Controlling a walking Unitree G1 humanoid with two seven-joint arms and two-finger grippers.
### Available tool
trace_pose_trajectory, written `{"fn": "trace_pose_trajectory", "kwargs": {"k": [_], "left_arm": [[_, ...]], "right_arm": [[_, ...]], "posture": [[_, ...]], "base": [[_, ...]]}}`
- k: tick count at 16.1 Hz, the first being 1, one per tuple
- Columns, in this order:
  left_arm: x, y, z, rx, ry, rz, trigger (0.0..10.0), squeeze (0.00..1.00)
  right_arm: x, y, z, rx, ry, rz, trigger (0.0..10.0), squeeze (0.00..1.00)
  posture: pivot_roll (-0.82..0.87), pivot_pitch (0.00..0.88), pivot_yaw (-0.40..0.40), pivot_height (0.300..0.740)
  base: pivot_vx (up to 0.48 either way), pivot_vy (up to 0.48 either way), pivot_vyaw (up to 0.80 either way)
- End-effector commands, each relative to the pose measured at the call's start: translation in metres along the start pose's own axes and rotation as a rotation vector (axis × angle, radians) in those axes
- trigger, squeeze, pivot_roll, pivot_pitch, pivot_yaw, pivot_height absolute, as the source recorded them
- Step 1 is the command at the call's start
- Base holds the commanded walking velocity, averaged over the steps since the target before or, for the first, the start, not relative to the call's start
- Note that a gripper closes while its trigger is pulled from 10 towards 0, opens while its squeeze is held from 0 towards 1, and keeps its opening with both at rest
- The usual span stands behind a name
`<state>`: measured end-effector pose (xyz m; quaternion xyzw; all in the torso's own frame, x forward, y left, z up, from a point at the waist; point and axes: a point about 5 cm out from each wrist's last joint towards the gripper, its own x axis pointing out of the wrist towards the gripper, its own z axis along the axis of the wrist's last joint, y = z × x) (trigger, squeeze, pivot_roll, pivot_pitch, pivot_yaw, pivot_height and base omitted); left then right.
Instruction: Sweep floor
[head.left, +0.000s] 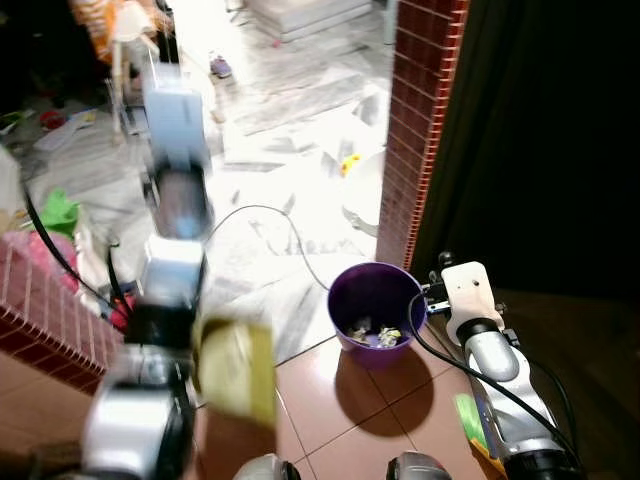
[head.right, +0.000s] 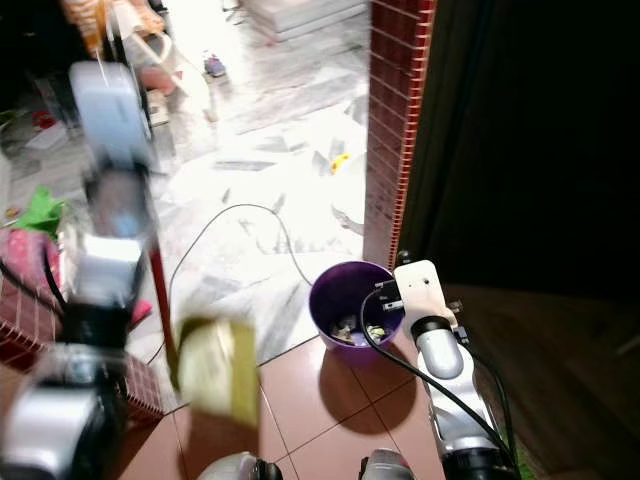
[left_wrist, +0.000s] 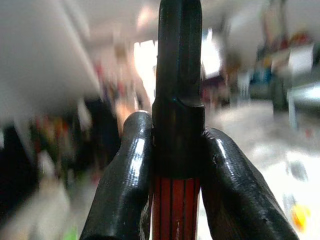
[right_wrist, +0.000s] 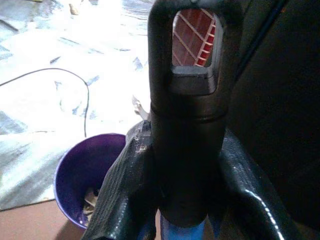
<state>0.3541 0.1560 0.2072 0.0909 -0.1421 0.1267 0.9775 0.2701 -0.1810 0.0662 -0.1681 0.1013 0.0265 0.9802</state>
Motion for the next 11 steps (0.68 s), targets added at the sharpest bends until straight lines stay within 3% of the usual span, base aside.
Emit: {"fn": "trace_pose_trajectory", "kwargs": {"k": [1,2,6,11], "left_arm": [[-0.010,0.011,-0.012,-0.060,0.075,0.056,10.0,0.00],[-0.022,0.014,-0.028,-0.015,0.126,0.068,10.0,0.00],[-0.054,0.012,-0.053,-0.027,0.248,0.036,10.0,0.00],[-0.066,-0.010,-0.053,-0.106,0.292,-0.050,10.0,0.00]], "right_arm": [[0.004,0.006,0.006,0.082,-0.029,0.030,10.0,0.00],[0.005,0.009,0.008,0.089,-0.044,0.053,10.0,0.00],[0.004,0.020,0.014,0.149,-0.080,0.138,10.0,0.00],[0.004,0.022,0.018,0.172,-0.097,0.158,10.0,0.00]], "posture": [[-0.09,0.000,0.100,0.740],[-0.09,0.000,0.097,0.740],[-0.09,0.000,0.096,0.740],[-0.10,0.000,0.103,0.740]], "base": [[0.000,0.000,0.00],[0.000,0.000,0.80],[0.000,0.000,0.80],[0.000,0.000,0.80]]}}
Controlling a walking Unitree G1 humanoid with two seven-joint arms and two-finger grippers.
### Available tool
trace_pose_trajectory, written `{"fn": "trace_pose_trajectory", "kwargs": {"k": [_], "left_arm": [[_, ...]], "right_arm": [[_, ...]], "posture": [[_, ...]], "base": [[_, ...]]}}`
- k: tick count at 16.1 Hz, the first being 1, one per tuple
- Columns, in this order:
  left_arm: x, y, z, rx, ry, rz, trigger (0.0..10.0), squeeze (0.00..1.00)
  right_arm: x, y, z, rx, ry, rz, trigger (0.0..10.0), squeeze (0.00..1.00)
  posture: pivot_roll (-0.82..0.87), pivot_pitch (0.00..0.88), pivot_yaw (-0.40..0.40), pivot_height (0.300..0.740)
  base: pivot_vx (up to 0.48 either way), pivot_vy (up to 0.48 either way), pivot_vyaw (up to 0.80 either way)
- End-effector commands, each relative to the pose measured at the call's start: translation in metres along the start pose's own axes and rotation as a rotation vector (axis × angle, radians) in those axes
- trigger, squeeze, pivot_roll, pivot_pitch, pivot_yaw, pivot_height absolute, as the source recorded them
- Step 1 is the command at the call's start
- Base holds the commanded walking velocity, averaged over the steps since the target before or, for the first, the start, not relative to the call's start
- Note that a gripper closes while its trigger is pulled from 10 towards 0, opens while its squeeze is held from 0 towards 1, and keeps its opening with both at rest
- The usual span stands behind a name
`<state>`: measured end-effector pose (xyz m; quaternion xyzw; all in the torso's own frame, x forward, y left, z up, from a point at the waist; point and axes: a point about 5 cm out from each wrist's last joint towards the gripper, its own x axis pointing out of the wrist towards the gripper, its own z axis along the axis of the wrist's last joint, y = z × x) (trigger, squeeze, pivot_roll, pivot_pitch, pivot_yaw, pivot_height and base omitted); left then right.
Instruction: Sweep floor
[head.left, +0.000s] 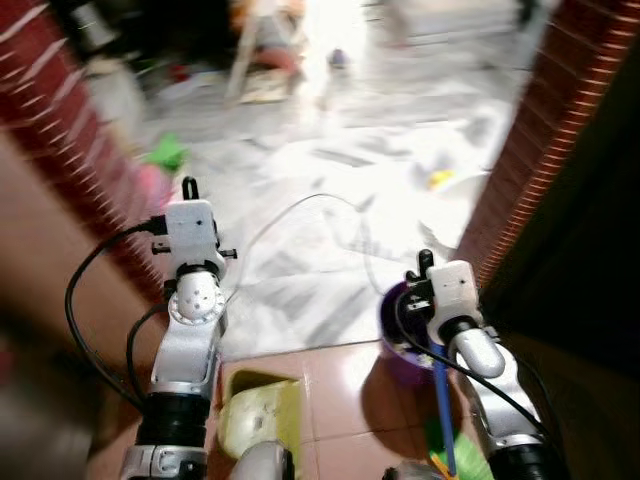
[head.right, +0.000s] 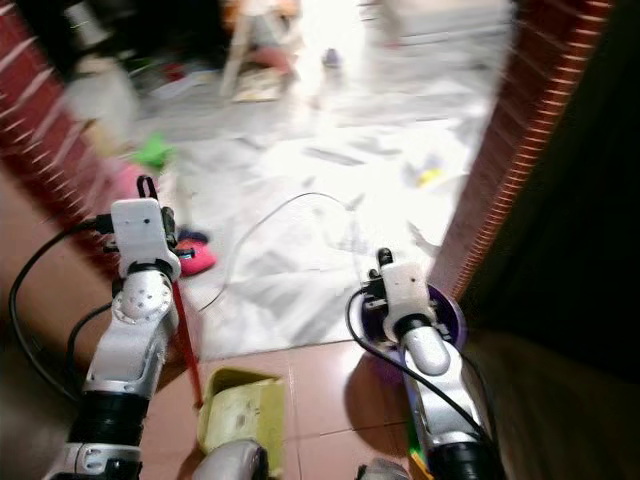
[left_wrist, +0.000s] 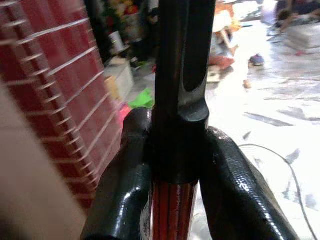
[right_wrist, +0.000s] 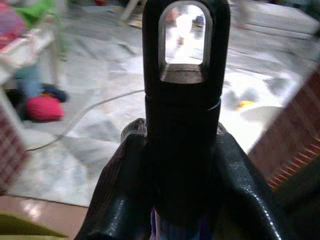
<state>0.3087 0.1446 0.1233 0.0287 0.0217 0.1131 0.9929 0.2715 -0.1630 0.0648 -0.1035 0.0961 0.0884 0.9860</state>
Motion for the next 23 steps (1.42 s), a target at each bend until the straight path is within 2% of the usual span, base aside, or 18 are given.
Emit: {"fn": "trace_pose_trajectory", "kwargs": {"k": [1,3,5,12,20,23], "left_arm": [[-0.001,-0.001,0.012,-0.015,-0.043,-0.011,10.0,0.00],[-0.002,-0.004,0.009,-0.025,-0.015,-0.030,10.0,0.00],[-0.004,-0.010,0.005,-0.039,0.014,-0.051,10.0,0.00],[-0.004,-0.021,0.005,-0.058,0.029,-0.094,10.0,0.00],[-0.004,-0.024,0.014,-0.072,0.001,-0.076,10.0,0.00],[-0.007,-0.026,0.023,-0.073,-0.069,-0.074,10.0,0.00]], "right_arm": [[0.003,0.006,0.013,0.057,-0.066,0.028,10.0,0.00],[0.003,0.006,0.013,0.070,-0.070,0.031,10.0,0.00],[0.002,0.005,0.012,0.083,-0.068,0.028,10.0,0.00],[0.007,0.002,0.015,0.077,-0.075,0.030,10.0,0.00],[0.005,0.001,0.018,0.074,-0.095,0.044,10.0,0.00],[0.008,-0.002,0.023,0.054,-0.115,0.060,10.0,0.00]], "posture": [[-0.10,0.000,0.103,0.740],[-0.10,0.000,0.105,0.740],[-0.11,0.000,0.108,0.740],[-0.11,0.000,0.099,0.740],[-0.11,0.000,0.086,0.740],[-0.11,0.000,0.078,0.740]], "base": [[0.000,0.000,0.80],[0.000,0.000,0.80],[0.000,0.480,0.00],[0.000,0.480,0.00],[0.000,0.480,0.00],[0.000,0.320,0.15]]}}
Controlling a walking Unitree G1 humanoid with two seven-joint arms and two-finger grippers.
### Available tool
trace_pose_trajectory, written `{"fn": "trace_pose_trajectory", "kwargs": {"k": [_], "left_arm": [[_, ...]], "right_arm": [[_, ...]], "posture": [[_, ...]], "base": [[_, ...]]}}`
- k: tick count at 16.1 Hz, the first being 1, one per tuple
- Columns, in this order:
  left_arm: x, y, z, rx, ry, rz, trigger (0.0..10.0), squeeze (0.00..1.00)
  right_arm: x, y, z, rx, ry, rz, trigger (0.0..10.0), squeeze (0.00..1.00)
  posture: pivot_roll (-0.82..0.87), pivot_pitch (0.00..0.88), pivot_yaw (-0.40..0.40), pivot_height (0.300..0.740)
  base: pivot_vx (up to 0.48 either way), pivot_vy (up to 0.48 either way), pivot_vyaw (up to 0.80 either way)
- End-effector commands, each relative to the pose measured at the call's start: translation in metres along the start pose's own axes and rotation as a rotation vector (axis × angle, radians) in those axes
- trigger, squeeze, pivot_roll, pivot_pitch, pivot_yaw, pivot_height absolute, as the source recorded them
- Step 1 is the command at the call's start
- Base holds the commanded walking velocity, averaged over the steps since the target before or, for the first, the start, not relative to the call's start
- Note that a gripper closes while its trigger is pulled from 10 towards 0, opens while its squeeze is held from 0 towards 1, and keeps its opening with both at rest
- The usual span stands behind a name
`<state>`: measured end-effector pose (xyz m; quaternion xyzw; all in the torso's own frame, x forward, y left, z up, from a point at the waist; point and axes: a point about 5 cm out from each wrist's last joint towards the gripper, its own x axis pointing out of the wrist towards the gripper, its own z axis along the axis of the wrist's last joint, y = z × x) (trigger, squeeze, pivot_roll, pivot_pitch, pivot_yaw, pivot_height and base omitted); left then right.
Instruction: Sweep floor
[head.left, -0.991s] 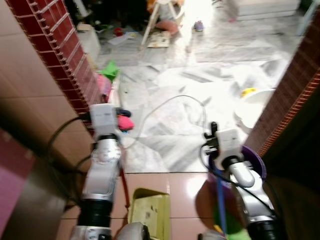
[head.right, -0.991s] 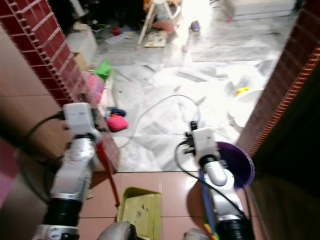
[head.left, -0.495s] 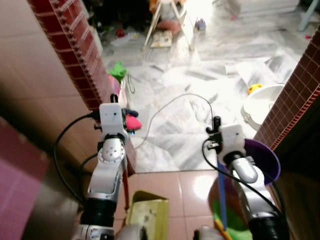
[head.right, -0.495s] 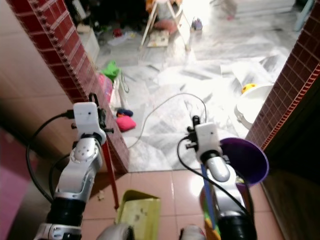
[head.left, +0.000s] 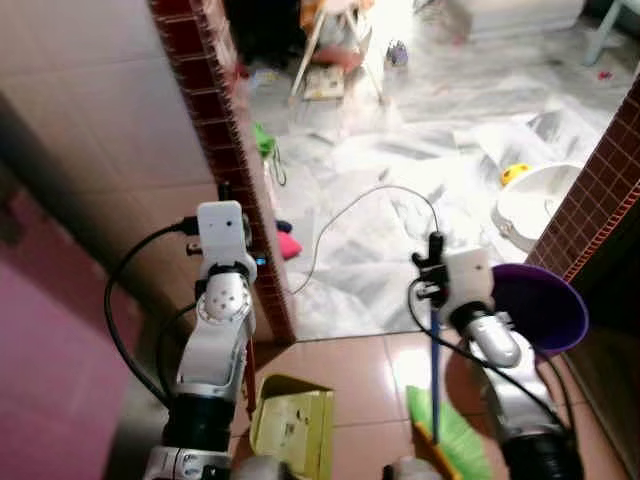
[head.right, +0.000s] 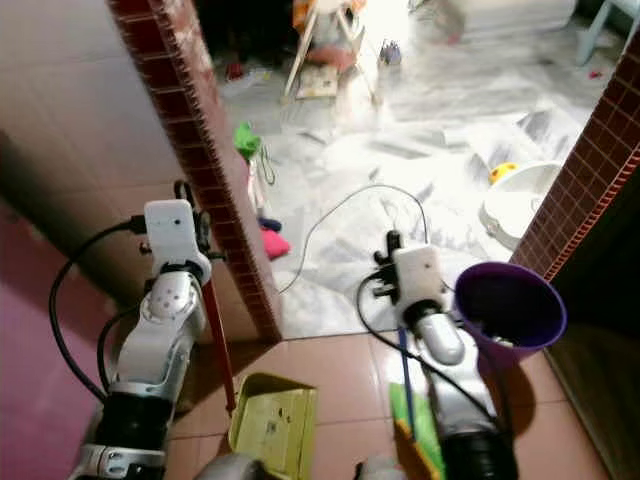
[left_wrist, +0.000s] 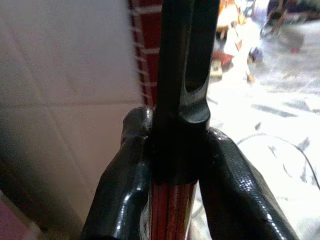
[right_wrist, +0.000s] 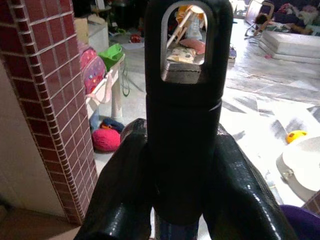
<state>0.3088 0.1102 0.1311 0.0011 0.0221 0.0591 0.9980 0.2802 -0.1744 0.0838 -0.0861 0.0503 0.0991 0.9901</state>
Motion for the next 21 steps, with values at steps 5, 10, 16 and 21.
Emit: {"fn": "trace_pose_trajectory", "kwargs": {"k": [5,10,16,21], "left_arm": [[-0.003,0.004,0.015,-0.043,-0.074,0.029,10.0,0.00],[-0.003,0.009,0.020,0.042,-0.123,0.166,10.0,0.00],[-0.006,0.008,0.008,0.022,-0.089,0.131,10.0,0.00],[-0.005,0.005,0.013,0.025,-0.127,0.111,10.0,0.00]], "right_arm": [[0.007,0.016,0.006,0.018,-0.028,0.071,10.0,0.00],[0.008,0.015,0.008,0.002,-0.039,0.091,10.0,0.00],[0.010,0.015,0.012,-0.014,-0.065,0.111,10.0,0.00],[0.010,0.019,0.022,-0.037,-0.145,0.151,10.0,0.00]], "posture": [[-0.10,0.000,0.073,0.740],[-0.10,0.000,0.069,0.740],[-0.10,0.000,0.065,0.740],[-0.10,0.000,0.066,0.740]], "base": [[0.000,0.000,0.80],[0.000,0.000,0.80],[0.000,0.000,0.25],[0.000,0.000,0.16]]}}
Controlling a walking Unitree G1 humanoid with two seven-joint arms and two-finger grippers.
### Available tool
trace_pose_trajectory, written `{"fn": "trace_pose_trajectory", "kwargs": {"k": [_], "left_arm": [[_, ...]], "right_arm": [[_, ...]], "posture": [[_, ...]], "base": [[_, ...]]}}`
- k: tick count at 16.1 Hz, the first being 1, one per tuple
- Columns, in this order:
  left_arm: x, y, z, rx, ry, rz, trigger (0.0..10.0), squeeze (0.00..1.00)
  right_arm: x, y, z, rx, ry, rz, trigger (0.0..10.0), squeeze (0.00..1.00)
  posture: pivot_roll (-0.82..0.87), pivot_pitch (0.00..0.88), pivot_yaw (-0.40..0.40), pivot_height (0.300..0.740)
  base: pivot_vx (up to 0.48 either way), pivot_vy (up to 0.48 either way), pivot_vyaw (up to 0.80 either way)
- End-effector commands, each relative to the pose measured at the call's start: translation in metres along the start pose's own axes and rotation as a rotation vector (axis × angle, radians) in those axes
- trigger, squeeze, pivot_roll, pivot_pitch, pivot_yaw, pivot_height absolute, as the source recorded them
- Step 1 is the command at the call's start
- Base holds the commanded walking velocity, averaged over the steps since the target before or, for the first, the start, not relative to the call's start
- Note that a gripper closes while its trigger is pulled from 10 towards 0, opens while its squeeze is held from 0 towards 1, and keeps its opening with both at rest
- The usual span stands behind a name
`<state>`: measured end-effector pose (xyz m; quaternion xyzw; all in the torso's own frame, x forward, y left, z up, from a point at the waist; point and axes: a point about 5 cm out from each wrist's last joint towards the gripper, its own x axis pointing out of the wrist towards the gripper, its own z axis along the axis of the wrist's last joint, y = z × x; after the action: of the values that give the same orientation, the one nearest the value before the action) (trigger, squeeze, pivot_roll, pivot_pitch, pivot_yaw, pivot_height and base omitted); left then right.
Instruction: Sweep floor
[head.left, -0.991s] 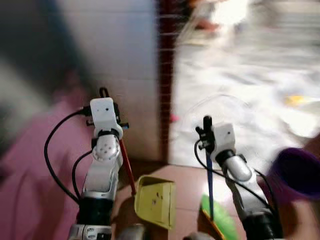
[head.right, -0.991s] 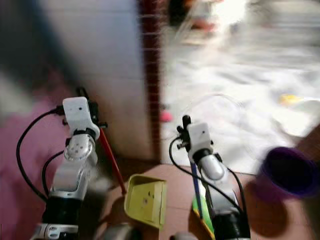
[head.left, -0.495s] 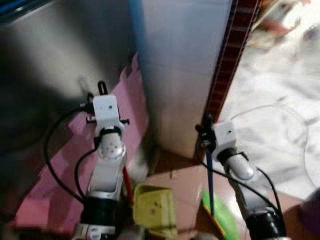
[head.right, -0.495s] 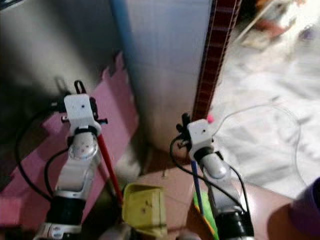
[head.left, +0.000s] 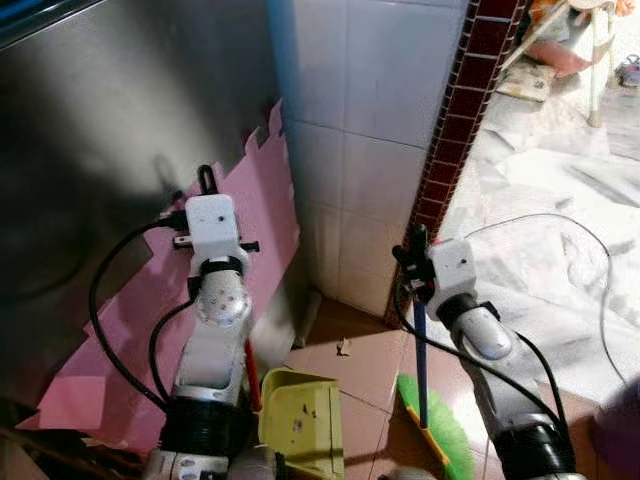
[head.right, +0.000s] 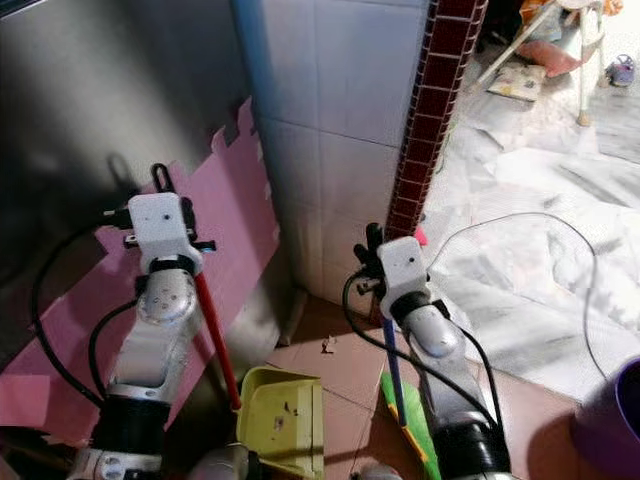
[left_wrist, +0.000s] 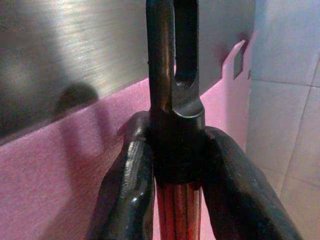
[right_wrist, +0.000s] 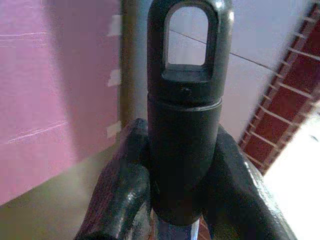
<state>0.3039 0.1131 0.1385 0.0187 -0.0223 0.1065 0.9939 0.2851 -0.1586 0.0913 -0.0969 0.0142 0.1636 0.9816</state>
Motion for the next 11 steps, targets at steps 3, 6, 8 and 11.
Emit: {"fn": "trace_pose_trajectory", "kwargs": {"k": [3,6,8,11], "left_arm": [[-0.002,0.001,-0.002,-0.008,-0.002,0.015,10.0,0.00],[-0.001,-0.001,-0.002,0.002,-0.007,0.015,10.0,0.00],[-0.001,-0.002,-0.002,0.017,-0.007,0.009,10.0,0.00],[-0.002,-0.002,-0.003,0.009,-0.009,0.007,10.0,0.00]], "right_arm": [[0.009,0.009,0.028,0.008,-0.137,0.090,10.0,0.00],[0.012,0.010,0.036,0.002,-0.172,0.105,10.0,0.00],[0.011,0.009,0.035,-0.001,-0.172,0.103,10.0,0.00],[0.011,0.009,0.035,-0.001,-0.174,0.107,10.0,0.00]], "posture": [[-0.10,0.000,0.069,0.740],[-0.10,0.000,0.072,0.740],[-0.10,0.000,0.073,0.740],[-0.10,0.000,0.072,0.740]], "base": [[0.000,-0.320,0.80],[0.000,-0.480,0.53],[0.000,-0.480,0.00],[0.000,-0.480,0.00]]}}
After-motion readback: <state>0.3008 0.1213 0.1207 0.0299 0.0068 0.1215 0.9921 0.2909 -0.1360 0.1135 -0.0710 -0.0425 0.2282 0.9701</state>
